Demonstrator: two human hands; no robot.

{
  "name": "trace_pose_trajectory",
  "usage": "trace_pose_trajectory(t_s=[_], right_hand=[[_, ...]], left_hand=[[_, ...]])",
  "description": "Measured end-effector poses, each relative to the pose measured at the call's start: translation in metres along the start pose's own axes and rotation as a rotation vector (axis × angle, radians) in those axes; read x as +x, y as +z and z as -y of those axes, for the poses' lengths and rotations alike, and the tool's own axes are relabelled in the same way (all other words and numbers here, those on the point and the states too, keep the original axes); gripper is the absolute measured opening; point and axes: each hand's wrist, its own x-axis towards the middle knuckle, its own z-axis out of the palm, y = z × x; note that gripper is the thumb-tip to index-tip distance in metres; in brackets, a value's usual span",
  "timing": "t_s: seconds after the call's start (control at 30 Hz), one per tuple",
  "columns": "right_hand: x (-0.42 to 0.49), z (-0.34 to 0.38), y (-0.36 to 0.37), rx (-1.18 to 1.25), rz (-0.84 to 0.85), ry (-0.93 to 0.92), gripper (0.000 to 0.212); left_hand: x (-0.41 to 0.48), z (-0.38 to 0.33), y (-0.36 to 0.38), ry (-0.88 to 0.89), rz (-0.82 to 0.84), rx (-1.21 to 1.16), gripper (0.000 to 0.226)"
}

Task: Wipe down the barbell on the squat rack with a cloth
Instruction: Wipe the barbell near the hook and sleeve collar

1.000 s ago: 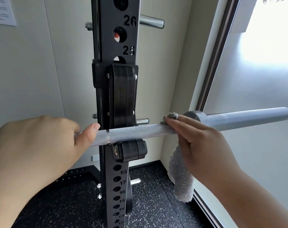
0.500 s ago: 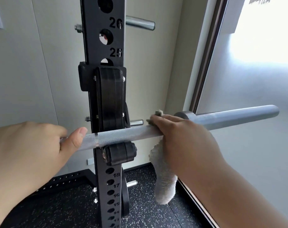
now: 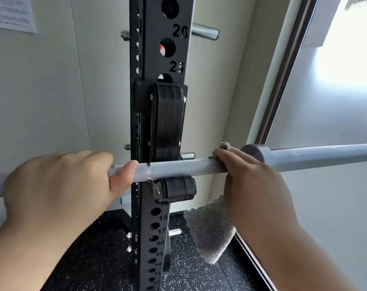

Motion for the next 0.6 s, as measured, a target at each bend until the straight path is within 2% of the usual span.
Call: trace_pose_trajectory(t_s=[0.1, 0.27, 0.4, 0.53, 0.6], right_hand=[[-0.007, 0.018, 0.002, 0.128, 0.018, -0.176, 0.073], [0.004, -0.001, 0.001, 0.085, -0.010, -0.044, 0.061], [0.000, 0.024, 0.002, 0.287, 0.079, -0.209, 0.070], [0.014, 0.000, -0.013, 0.081, 0.041, -0.153, 0.055], [0.017, 0.005, -0.012, 0.103, 0.015, -0.171, 0.047]], left_hand=[[-0.001, -0.002, -0.007, -0.006, 0.006, 0.033, 0.061], [-0.001, -0.009, -0.015, 0.024, 0.036, 0.076, 0.062], [-0.002, -0.009, -0.020, 0.019, 0.072, 0.101, 0.059], [-0.006, 0.001, -0.021, 0.109, 0.133, 0.101, 0.059], [-0.001, 0.008, -0.028, 0.141, 0.153, 0.105, 0.063]])
